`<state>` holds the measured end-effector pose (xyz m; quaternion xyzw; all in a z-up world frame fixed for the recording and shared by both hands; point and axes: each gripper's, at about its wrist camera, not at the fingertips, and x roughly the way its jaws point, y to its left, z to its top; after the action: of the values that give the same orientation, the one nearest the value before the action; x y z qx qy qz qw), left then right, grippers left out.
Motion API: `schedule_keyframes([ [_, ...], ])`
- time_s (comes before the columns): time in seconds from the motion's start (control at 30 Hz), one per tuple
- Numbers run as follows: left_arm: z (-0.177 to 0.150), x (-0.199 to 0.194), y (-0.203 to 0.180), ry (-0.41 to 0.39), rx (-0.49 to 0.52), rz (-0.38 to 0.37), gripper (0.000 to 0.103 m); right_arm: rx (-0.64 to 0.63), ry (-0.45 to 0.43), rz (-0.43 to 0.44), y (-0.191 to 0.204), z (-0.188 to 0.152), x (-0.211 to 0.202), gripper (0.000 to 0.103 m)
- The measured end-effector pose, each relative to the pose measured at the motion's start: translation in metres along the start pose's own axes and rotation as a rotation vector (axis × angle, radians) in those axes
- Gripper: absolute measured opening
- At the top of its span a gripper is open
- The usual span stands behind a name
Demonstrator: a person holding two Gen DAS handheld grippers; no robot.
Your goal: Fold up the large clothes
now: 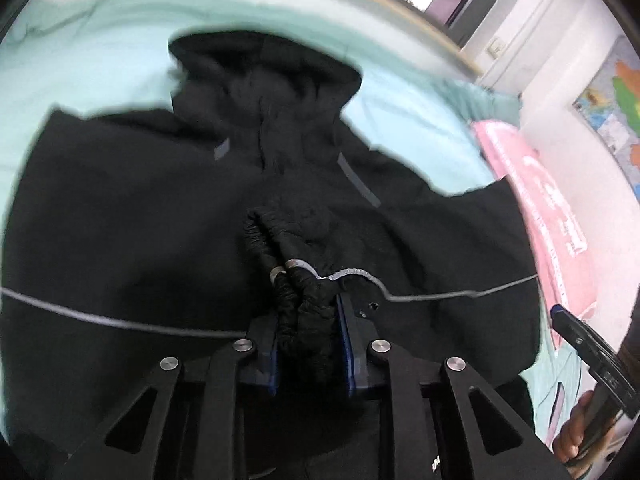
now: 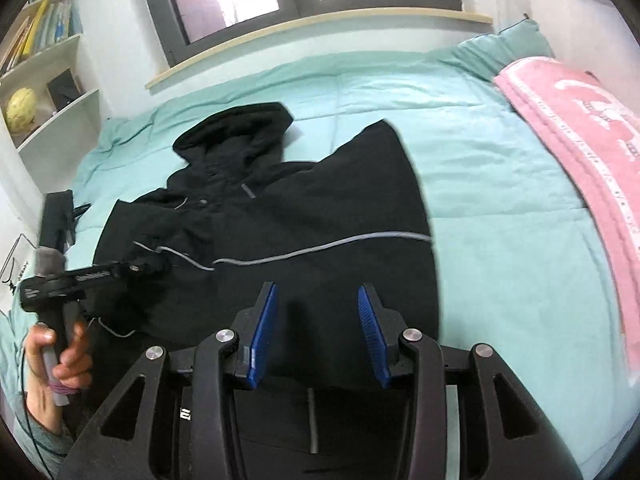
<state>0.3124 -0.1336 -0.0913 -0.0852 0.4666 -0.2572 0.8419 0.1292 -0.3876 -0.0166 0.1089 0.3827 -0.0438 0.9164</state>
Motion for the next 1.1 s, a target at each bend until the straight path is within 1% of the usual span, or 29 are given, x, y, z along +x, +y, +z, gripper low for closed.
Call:
schedule_keyframes([
  [0.07, 0.006, -0.027, 0.005, -0.072, 0.005, -0.005, 0.022, -0.011, -0.010, -0.018, -0.002, 0.002, -0.004, 0.045],
  [0.13, 0.013, -0.056, 0.021, -0.128, -0.015, -0.027, 0.023, -0.020, -0.007, -0.027, -0.002, 0.006, -0.002, 0.045],
  [0.17, 0.015, -0.065, 0.028, -0.142, -0.019, -0.029, 0.023, -0.023, -0.001, -0.026, 0.001, 0.009, 0.001, 0.045],
  [0.23, 0.020, -0.086, 0.051, -0.164, -0.015, 0.004, 0.023, -0.033, 0.020, -0.012, 0.008, 0.014, 0.009, 0.049],
  [0.27, 0.019, -0.091, 0.061, -0.164, -0.018, 0.024, 0.023, -0.040, 0.028, -0.007, 0.013, 0.016, 0.015, 0.054],
  [0.3, 0.018, -0.093, 0.074, -0.152, -0.025, 0.045, 0.023, -0.045, 0.033, -0.022, 0.019, 0.018, 0.023, 0.059],
  [0.33, 0.017, -0.092, 0.086, -0.127, -0.038, 0.060, 0.024, -0.050, 0.036, -0.039, 0.023, 0.018, 0.029, 0.060],
  [0.4, 0.007, -0.079, 0.114, -0.045, -0.082, 0.063, 0.027, -0.075, 0.049, -0.061, 0.034, 0.020, 0.047, 0.060],
  [0.43, -0.003, -0.066, 0.129, 0.015, -0.104, 0.080, 0.032, -0.089, 0.067, -0.071, 0.039, 0.019, 0.060, 0.060],
  [0.47, -0.007, -0.056, 0.136, 0.048, -0.105, 0.119, 0.036, -0.091, 0.098, -0.076, 0.042, 0.017, 0.073, 0.060],
  [0.5, -0.015, -0.045, 0.141, 0.073, -0.084, 0.145, 0.037, -0.090, 0.141, -0.079, 0.044, 0.013, 0.087, 0.060],
  [0.57, -0.023, -0.040, 0.138, 0.056, -0.033, 0.153, 0.037, -0.094, 0.253, -0.101, 0.042, 0.000, 0.122, 0.060],
  [0.63, -0.023, -0.046, 0.131, 0.040, -0.008, 0.169, 0.040, -0.097, 0.271, -0.112, 0.039, -0.004, 0.132, 0.060],
  [0.67, -0.021, -0.053, 0.125, 0.016, 0.022, 0.194, 0.041, -0.079, 0.282, -0.104, 0.035, 0.000, 0.130, 0.060],
  [0.7, -0.021, -0.061, 0.117, -0.012, 0.045, 0.212, 0.045, -0.067, 0.292, -0.100, 0.034, 0.004, 0.126, 0.060],
  [0.73, -0.020, -0.077, 0.107, -0.065, 0.075, 0.254, 0.052, -0.065, 0.288, -0.097, 0.034, 0.008, 0.121, 0.060],
  [0.77, -0.019, -0.090, 0.100, -0.105, 0.097, 0.287, 0.055, -0.077, 0.264, -0.099, 0.037, 0.013, 0.113, 0.060],
  [0.8, -0.016, -0.102, 0.093, -0.153, 0.116, 0.308, 0.063, -0.101, 0.227, -0.107, 0.042, 0.019, 0.105, 0.060],
  [0.83, -0.012, -0.113, 0.081, -0.200, 0.137, 0.313, 0.067, -0.131, 0.180, -0.118, 0.049, 0.025, 0.097, 0.060],
  [0.87, -0.007, -0.118, 0.073, -0.217, 0.150, 0.302, 0.067, -0.157, 0.136, -0.127, 0.058, 0.032, 0.090, 0.061],
  [0.9, -0.001, -0.117, 0.066, -0.219, 0.161, 0.282, 0.067, -0.178, 0.097, -0.133, 0.064, 0.036, 0.085, 0.061],
  [0.93, 0.007, -0.110, 0.056, -0.204, 0.175, 0.256, 0.067, -0.194, 0.054, -0.139, 0.074, 0.042, 0.082, 0.061],
  [1.0, 0.016, -0.087, 0.036, -0.159, 0.212, 0.216, 0.067, -0.200, 0.006, -0.142, 0.088, 0.049, 0.082, 0.061],
  [1.03, 0.017, -0.076, 0.030, -0.143, 0.222, 0.221, 0.067, -0.201, -0.003, -0.143, 0.090, 0.052, 0.085, 0.061],
  [1.1, 0.021, -0.041, 0.027, -0.082, 0.213, 0.260, 0.067, -0.207, -0.020, -0.131, 0.097, 0.053, 0.093, 0.061],
])
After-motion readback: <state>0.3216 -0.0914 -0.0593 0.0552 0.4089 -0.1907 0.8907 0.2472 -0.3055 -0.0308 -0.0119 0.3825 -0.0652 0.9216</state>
